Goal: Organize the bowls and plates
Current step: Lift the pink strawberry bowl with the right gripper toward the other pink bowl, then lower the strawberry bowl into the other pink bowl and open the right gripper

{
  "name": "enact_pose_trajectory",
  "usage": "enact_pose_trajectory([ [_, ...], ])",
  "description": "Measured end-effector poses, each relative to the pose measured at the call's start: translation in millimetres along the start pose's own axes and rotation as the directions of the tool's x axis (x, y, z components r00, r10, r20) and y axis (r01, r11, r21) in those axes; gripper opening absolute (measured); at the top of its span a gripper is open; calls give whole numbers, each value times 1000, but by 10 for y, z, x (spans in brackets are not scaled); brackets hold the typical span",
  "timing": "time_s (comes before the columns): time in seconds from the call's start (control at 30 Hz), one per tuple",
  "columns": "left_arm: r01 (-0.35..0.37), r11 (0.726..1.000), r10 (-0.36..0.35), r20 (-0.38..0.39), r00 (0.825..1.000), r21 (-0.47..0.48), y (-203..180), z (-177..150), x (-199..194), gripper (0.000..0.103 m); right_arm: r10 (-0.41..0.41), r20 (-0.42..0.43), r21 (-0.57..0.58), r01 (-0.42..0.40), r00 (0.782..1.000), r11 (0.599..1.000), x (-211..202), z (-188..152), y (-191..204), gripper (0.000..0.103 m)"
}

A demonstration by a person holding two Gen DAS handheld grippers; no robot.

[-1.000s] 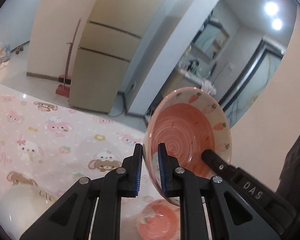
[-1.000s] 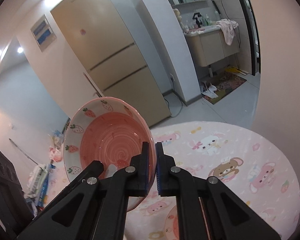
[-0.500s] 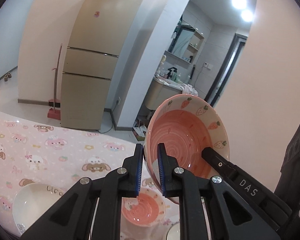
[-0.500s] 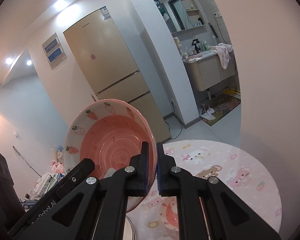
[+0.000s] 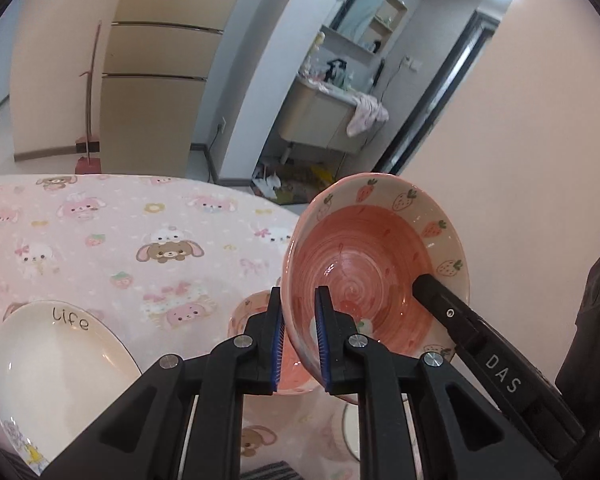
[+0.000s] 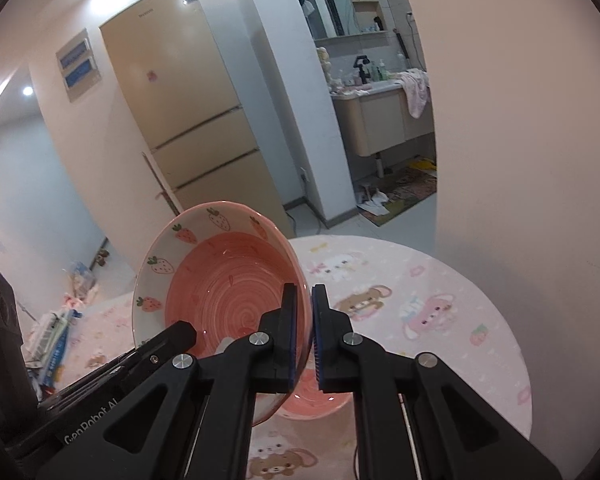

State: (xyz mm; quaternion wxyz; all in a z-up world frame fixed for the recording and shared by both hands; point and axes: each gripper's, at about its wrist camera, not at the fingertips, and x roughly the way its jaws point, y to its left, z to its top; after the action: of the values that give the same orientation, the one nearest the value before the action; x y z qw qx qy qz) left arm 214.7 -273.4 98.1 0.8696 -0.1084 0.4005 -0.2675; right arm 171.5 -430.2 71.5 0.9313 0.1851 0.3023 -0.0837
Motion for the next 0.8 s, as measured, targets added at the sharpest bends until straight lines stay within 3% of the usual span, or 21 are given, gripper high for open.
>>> enact_pose_trajectory([
  [0.1, -4, 1000, 5, -36, 999, 11, 40, -24, 163, 16, 23, -40, 47, -21, 999, 999, 159, -23, -103, 8],
  [0.27, 54, 996, -66, -198, 978, -64, 292, -64, 602, 16, -8, -90, 95, 17, 996, 995, 391, -128, -255, 10],
  [0.5, -49, 998, 53, -186, 981, 26, 211, -155, 706, 16, 8, -169, 124, 13, 986, 992, 645, -367, -342, 10],
  [0.8, -35, 998, 48, -242, 969, 55, 170, -254, 969, 16, -64, -190, 102, 85, 980, 991, 730, -488, -429, 9],
])
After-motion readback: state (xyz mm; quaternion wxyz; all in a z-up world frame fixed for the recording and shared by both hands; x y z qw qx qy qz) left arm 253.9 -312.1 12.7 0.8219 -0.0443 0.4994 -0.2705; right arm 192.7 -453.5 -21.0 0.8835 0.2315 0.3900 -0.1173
